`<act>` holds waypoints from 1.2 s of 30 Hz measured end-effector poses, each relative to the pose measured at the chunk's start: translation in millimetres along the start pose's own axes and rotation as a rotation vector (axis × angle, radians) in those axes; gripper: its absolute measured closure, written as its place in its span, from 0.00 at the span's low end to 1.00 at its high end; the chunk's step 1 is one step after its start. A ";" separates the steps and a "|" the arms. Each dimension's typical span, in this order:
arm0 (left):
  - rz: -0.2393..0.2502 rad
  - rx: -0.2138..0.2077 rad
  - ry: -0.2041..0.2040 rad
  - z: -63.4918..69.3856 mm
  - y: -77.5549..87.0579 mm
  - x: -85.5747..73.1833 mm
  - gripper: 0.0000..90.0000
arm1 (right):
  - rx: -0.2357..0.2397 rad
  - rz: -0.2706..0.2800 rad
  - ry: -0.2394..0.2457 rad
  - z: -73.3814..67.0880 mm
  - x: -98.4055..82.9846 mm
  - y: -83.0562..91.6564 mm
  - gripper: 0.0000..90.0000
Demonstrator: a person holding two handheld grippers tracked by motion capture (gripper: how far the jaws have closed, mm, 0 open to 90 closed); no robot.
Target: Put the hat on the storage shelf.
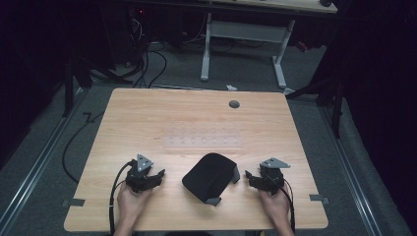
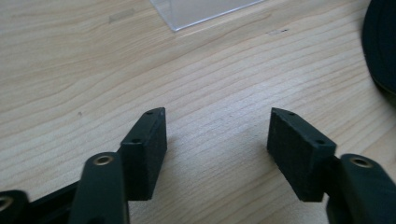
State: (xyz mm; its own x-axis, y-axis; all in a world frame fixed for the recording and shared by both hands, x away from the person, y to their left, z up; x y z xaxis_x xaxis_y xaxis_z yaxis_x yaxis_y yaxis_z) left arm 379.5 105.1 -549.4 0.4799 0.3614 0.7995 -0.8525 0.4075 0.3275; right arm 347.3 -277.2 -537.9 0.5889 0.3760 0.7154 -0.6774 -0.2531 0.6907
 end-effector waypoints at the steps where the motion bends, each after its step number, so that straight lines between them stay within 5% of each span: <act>1: -0.001 0.001 -0.001 0.1 0.0 0.0 0.42 | 0.000 0.000 0.000 0.0 0.0 0.0 0.37; 21: -0.011 -0.002 -0.013 0.6 0.4 -1.2 0.37 | -0.002 0.000 -0.002 0.1 0.0 0.0 0.37; 29: -0.012 -0.003 -0.011 0.8 0.4 -1.4 0.37 | -0.027 0.011 -0.004 -1.2 -2.1 6.9 0.50; 36: -0.013 -0.004 -0.010 1.2 0.3 -1.6 0.36 | 0.056 0.057 -0.037 -6.8 -7.4 23.1 0.52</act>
State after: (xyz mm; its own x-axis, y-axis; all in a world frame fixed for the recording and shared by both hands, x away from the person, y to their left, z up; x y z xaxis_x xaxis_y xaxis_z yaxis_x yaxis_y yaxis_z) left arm 378.2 103.6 -549.9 0.4887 0.3481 0.8000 -0.8453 0.4157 0.3355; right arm 324.3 -279.7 -527.9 0.5667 0.3264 0.7565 -0.6851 -0.3233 0.6527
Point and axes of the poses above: each handheld gripper's, and its own axes: y roughly backward along the jaws, x roughly out of its top, z roughly to its right, the point moved 1 cm from there along -y, roughly forward along the jaws, and after that the axes turned 7 degrees about y, right-handed, at the moved point
